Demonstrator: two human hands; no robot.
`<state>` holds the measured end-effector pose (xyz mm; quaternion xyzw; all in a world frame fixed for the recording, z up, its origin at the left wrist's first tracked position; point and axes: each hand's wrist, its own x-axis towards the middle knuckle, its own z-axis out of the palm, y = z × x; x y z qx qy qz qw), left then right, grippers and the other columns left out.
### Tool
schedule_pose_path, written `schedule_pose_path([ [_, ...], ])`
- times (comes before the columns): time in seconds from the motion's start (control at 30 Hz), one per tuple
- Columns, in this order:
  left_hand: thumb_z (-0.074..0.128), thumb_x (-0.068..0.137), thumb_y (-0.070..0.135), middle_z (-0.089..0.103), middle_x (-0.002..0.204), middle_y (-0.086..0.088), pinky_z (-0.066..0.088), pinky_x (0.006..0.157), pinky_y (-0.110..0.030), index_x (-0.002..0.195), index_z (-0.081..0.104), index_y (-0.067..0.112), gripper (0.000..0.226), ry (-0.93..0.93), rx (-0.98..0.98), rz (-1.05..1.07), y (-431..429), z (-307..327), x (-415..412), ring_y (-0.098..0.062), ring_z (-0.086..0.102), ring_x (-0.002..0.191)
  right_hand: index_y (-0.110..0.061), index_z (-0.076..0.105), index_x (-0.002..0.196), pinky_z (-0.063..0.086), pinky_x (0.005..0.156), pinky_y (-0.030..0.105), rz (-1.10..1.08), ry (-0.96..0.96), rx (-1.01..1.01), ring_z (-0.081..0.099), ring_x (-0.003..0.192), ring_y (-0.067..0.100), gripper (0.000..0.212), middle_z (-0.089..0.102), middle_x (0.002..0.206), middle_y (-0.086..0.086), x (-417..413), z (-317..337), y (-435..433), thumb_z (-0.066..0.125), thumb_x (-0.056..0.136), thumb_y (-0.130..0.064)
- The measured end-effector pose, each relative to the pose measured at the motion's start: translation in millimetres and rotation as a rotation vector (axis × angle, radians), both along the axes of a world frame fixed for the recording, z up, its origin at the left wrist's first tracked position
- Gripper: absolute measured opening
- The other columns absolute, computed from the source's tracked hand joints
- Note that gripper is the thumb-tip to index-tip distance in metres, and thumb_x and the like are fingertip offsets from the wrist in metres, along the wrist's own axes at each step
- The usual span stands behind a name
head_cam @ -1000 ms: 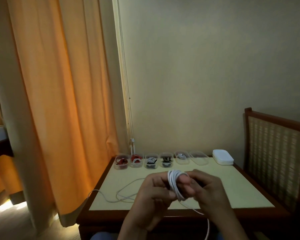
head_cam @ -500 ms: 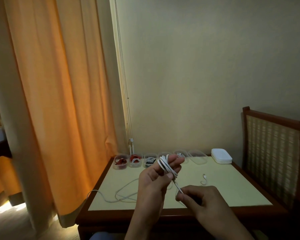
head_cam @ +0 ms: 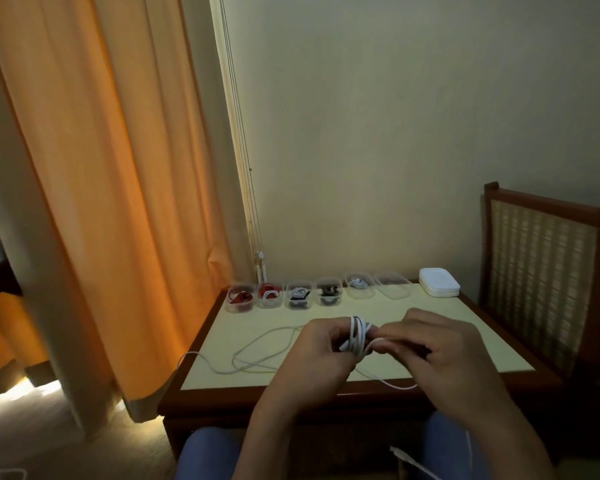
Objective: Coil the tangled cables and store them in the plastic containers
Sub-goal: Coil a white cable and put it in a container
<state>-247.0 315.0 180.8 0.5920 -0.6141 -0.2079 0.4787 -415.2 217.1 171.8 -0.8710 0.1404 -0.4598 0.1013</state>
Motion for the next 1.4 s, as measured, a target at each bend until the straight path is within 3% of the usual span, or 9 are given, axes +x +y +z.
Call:
schedule_pose_path([
  [0.13, 0.05, 0.095, -0.008, 0.079, 0.1, 0.001, 0.055, 0.092, -0.02, 0.109, 0.078, 0.009, 0.036, 0.015, 0.075, -0.083, 1.5, 2.9, 0.2, -0.007, 0.073, 0.099, -0.02, 0.081, 0.095, 0.052, 0.061, 0.026, -0.081, -0.08, -0.093, 0.062, 0.07, 0.003, 0.024, 0.069, 0.081, -0.01, 2.0, -5.6, -7.1, 0.086, 0.075, -0.009],
  [0.3, 0.041, 0.084, -0.022, 0.075, 0.094, -0.023, 0.051, 0.074, -0.016, 0.101, 0.073, -0.003, 0.041, 0.098, 0.154, -0.185, 6.8, 9.1, 9.6, -0.021, 0.073, 0.086, -0.016, 0.081, 0.096, 0.055, 0.069, 0.026, 0.02, -0.179, -0.048, 0.068, 0.079, 0.002, 0.015, 0.074, 0.088, -0.01, 5.8, -1.2, -11.0, 0.079, 0.084, -0.024],
  [0.4, 0.038, 0.076, -0.024, 0.073, 0.093, -0.028, 0.051, 0.08, -0.037, 0.096, 0.071, -0.003, 0.044, 0.213, 0.131, -0.325, 9.9, 8.4, 15.4, -0.038, 0.07, 0.089, -0.016, 0.081, 0.099, 0.054, 0.072, 0.021, 0.131, -0.211, 0.069, 0.071, 0.082, 0.005, 0.015, 0.074, 0.088, -0.013, 12.3, 5.7, -15.2, 0.077, 0.088, -0.024],
  [0.53, 0.038, 0.066, -0.015, 0.07, 0.082, -0.018, 0.051, 0.087, -0.047, 0.085, 0.071, 0.006, 0.043, 0.464, -0.056, -0.54, 10.0, 0.8, 15.6, -0.037, 0.067, 0.088, -0.02, 0.079, 0.107, 0.052, 0.069, 0.017, 0.164, -0.211, 0.243, 0.069, 0.081, 0.005, 0.025, 0.073, 0.09, -0.013, 36.5, -13.4, -20.1, 0.067, 0.091, -0.006],
  [0.67, 0.041, 0.067, -0.014, 0.07, 0.109, -0.029, 0.055, 0.095, -0.042, 0.107, 0.071, -0.005, 0.051, 0.809, -0.266, -0.456, 3.5, -5.6, 13.8, -0.04, 0.066, 0.113, -0.039, 0.072, 0.094, 0.047, 0.066, 0.015, 0.106, -0.16, 0.312, 0.065, 0.076, 0.007, 0.015, 0.067, 0.079, -0.017, 48.6, -34.8, -3.9, 0.058, 0.098, -0.035],
  [0.77, 0.041, 0.075, -0.013, 0.066, 0.126, -0.031, 0.054, 0.101, -0.036, 0.121, 0.065, -0.007, 0.053, 1.015, -0.392, -0.397, 0.1, -8.0, 12.9, -0.039, 0.062, 0.126, -0.029, 0.075, 0.101, 0.046, 0.07, 0.012, 0.134, -0.08, 0.307, 0.065, 0.084, 0.005, 0.02, 0.067, 0.086, -0.021, 47.5, -35.2, 10.2, 0.057, 0.099, -0.037],
  [0.93, 0.04, 0.09, -0.021, 0.07, 0.128, -0.018, 0.048, 0.11, -0.032, 0.13, 0.06, 0.001, 0.049, 0.834, -0.453, -0.096, -3.6, -9.3, 4.3, -0.028, 0.062, 0.129, -0.031, 0.073, 0.099, 0.053, 0.072, 0.031, 0.031, 0.177, 0.292, 0.062, 0.08, 0.004, 0.02, 0.068, 0.085, -0.013, 31.8, -23.7, 13.7, 0.056, 0.1, -0.041],
  [1.17, 0.051, 0.092, -0.016, 0.071, 0.119, 0.007, 0.05, 0.091, -0.017, 0.124, 0.065, 0.017, 0.048, 0.108, -0.398, 0.325, 0.2, -11.2, 22.5, 0.001, 0.064, 0.111, -0.034, 0.071, 0.102, 0.044, 0.068, 0.015, -0.003, 0.196, 0.09, 0.058, 0.082, -0.004, 0.021, 0.063, 0.085, -0.022, 17.1, -8.2, 27.5, 0.053, 0.1, -0.046],
  [1.4, 0.05, 0.096, -0.004, 0.073, 0.105, 0.018, 0.055, 0.092, -0.025, 0.107, 0.073, 0.039, 0.05, -0.046, 0.008, 0.091, 1.6, -13.2, 16.4, 0.004, 0.064, 0.106, -0.021, 0.077, 0.102, 0.049, 0.058, 0.026, -0.083, -0.011, -0.205, 0.054, 0.07, 0.006, 0.025, 0.062, 0.084, -0.009, 9.5, 1.5, 14.5, 0.06, 0.096, -0.038],
])
